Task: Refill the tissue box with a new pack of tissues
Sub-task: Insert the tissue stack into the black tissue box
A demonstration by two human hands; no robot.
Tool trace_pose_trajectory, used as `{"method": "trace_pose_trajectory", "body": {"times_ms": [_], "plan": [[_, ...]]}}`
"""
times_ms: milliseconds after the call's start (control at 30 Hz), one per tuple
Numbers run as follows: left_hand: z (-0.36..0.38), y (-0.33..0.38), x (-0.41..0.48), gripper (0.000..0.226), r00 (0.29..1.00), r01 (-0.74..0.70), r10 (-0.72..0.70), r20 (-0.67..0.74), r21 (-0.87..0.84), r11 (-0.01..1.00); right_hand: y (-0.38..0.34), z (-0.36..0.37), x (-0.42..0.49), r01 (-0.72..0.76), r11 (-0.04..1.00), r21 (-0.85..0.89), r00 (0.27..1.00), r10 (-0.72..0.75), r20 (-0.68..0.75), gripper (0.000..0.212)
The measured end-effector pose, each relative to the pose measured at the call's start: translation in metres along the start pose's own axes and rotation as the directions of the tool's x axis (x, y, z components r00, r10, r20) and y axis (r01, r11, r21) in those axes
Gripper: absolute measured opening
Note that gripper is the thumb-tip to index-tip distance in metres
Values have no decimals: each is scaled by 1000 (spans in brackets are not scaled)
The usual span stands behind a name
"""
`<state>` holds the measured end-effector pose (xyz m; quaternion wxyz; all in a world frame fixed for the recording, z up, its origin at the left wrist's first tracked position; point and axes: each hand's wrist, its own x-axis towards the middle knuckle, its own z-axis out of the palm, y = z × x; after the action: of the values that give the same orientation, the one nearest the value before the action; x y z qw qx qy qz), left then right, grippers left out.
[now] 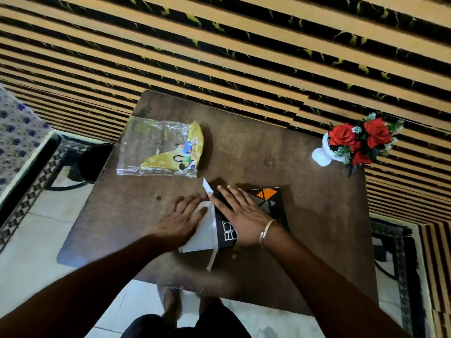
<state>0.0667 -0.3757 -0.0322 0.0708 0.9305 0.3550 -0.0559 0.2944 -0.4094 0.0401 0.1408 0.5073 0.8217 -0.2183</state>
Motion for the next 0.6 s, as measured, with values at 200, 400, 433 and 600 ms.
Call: {"method": "trace_pose_trajectory", "body": {"times_ms": [200,400,433,600], "plan": [[10,-6,-39,60,791,578,-591,158,-510,638,-25,10,20,-28,997,-68,998,24,-59,151],[1,7,-26,24,703,564,-683,196,-739,369,-32,12,19,-66,997,-48,993,61,-100,131],[-1,9,-24,25,693,554,-694,198,-761,337,-31,13,20,-69,996,-51,991,62,-121,124],[-1,10,-21,22,678,518,-696,238,-826,222,-33,22,16,-91,992,-89,970,68,-235,88]]}}
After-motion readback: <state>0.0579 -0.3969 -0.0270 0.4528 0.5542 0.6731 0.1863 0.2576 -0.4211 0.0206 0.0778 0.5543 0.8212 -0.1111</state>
